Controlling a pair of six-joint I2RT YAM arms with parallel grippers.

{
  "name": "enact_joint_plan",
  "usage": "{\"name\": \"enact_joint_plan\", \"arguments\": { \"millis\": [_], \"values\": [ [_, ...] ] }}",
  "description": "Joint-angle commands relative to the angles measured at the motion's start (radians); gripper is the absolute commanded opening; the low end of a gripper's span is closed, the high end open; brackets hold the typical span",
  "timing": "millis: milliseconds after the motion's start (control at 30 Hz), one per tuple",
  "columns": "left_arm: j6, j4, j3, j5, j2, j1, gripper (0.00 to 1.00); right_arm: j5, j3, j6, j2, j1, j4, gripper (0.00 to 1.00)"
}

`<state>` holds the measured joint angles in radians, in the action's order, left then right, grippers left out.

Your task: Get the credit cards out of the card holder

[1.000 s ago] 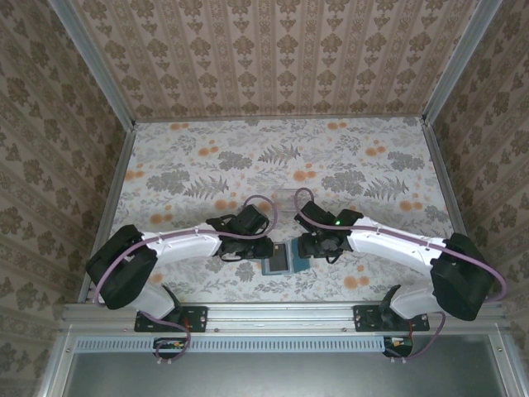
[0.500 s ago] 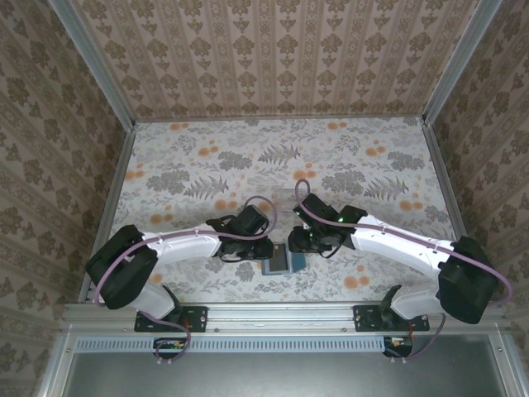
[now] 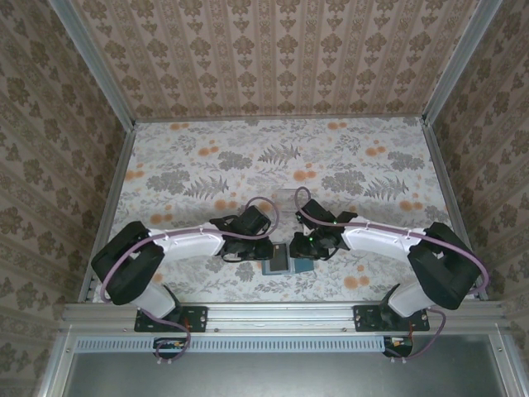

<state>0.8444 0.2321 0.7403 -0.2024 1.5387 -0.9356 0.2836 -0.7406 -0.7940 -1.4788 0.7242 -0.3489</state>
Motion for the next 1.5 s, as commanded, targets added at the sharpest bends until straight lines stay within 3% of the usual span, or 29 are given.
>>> {"name": "enact_joint_plan", "arguments": {
  "millis": [0, 433, 800, 1067, 1467],
  "values": [
    [-0.017, 0.036, 0.011, 0.01, 0.034, -0.006, 0.21, 0.085, 0.047, -0.021, -0.008, -0.027, 0.116, 0.27],
    [-0.022, 0.038, 0.014, 0.009, 0.054, -0.005, 0.2, 0.198, 0.056, -0.041, -0.05, -0.037, 0.255, 0.23],
    [-0.019, 0.029, 0.007, 0.008, 0.049, -0.008, 0.19, 0.2, 0.056, -0.037, -0.107, -0.037, 0.272, 0.21],
    [-0.024, 0.031, 0.005, 0.012, 0.041, -0.007, 0.19, 0.059, 0.017, 0.012, -0.071, -0.037, 0.087, 0.2],
    [-0.028, 0.035, 0.002, 0.015, 0.027, -0.006, 0.18, 0.077, 0.006, 0.019, -0.002, -0.036, 0.05, 0.2]
  ]
}}
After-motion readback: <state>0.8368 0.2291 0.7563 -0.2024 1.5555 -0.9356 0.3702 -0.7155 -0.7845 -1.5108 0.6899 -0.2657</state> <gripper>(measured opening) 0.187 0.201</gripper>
